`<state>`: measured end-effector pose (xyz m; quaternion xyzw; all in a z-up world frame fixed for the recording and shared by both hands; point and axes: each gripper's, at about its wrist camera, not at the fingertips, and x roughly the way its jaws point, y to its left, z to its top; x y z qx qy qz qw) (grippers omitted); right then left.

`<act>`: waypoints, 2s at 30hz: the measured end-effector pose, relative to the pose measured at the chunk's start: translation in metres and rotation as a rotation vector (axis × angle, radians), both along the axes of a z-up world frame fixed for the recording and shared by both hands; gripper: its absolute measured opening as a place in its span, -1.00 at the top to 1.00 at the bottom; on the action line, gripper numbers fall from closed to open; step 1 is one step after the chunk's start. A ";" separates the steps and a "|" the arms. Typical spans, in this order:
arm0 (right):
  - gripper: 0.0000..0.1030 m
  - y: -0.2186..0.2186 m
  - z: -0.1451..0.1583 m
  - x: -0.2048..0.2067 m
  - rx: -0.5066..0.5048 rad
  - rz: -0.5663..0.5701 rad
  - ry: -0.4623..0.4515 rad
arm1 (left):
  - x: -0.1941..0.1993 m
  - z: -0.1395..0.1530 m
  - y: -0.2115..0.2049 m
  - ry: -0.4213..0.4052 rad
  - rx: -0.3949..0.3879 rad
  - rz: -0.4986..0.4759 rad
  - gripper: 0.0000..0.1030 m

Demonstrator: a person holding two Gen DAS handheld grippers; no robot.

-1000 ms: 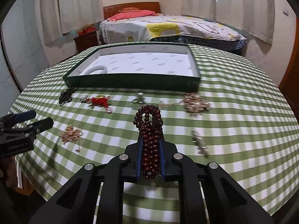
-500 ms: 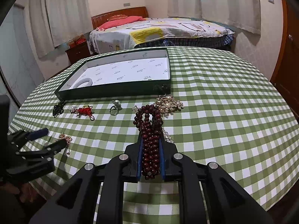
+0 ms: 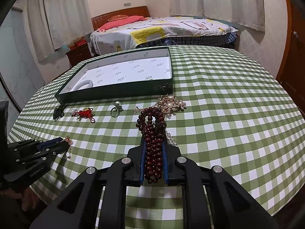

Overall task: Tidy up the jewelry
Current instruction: 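Grasp the gold chain with the left tool while the right tool holds the beads, then carry the gold chain and bead bracelet in both tools over the box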

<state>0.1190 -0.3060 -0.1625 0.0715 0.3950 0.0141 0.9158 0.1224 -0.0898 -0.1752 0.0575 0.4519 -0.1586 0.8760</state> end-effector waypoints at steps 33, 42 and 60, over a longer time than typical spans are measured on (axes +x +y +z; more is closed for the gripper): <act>0.71 0.018 0.030 0.004 0.024 0.046 -0.065 | -0.007 0.078 0.012 -0.218 -0.069 0.023 0.79; 0.71 0.028 0.060 0.032 0.044 0.074 -0.138 | 0.023 0.114 0.009 -0.313 -0.108 0.012 0.79; 0.71 0.039 0.059 0.137 -0.008 0.095 -0.169 | 0.125 0.094 -0.014 -0.312 -0.093 0.044 0.79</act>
